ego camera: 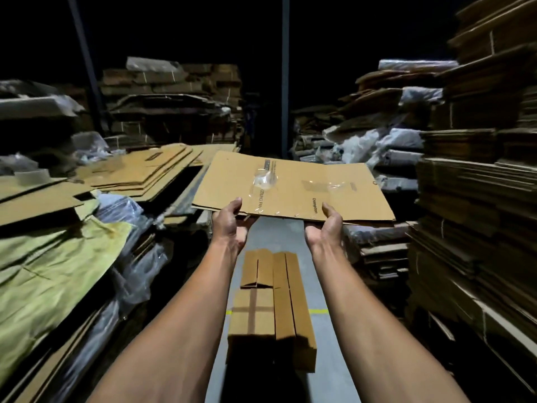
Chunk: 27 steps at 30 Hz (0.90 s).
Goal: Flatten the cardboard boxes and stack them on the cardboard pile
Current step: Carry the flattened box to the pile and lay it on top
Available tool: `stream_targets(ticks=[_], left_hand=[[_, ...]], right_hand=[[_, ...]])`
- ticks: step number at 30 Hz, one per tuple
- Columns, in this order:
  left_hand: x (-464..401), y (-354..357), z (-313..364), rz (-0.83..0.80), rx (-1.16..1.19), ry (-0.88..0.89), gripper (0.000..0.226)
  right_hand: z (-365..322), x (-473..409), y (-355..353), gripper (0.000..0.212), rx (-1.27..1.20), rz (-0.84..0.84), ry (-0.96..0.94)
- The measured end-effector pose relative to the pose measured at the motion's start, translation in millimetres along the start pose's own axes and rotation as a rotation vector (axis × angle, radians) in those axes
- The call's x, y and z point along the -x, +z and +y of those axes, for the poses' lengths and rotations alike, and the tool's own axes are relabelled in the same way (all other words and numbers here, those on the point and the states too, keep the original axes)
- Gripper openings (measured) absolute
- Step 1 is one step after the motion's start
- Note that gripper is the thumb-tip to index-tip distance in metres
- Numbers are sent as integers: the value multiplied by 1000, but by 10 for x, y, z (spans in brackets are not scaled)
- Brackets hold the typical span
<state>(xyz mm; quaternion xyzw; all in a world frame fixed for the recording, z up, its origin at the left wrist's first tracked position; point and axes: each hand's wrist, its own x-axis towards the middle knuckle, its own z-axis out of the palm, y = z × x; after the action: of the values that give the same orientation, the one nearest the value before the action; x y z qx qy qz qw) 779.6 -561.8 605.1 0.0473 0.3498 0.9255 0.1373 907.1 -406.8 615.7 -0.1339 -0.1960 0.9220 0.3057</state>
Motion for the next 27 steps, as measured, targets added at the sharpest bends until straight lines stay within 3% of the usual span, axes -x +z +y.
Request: stream_targets(ticks=[1, 3, 5, 7, 9, 18, 27], left_hand=[[-136, 10, 100, 5, 0, 23, 29], [-385, 4, 189, 1, 18, 34, 34], [-729, -8, 310, -9, 13, 54, 20], [-1081, -8, 424, -25, 5, 82, 8], [-1489, -10, 526, -9, -30, 118, 13], [-3514, -117, 1265, 78, -26, 170, 40], [-5239, -557, 2406, 8, -30, 272, 31]], right_hand=[[73, -127, 121, 6, -9, -14, -4], [187, -471, 225, 26, -62, -11, -20], [359, -851, 392, 45, -65, -12, 5], [516, -1199, 570, 29, -80, -46, 13], [682, -1586, 759, 19, -80, -53, 25], [1544, -3310, 1990, 10, -62, -118, 127], [2841, -4533, 3206, 9, -63, -260, 175]])
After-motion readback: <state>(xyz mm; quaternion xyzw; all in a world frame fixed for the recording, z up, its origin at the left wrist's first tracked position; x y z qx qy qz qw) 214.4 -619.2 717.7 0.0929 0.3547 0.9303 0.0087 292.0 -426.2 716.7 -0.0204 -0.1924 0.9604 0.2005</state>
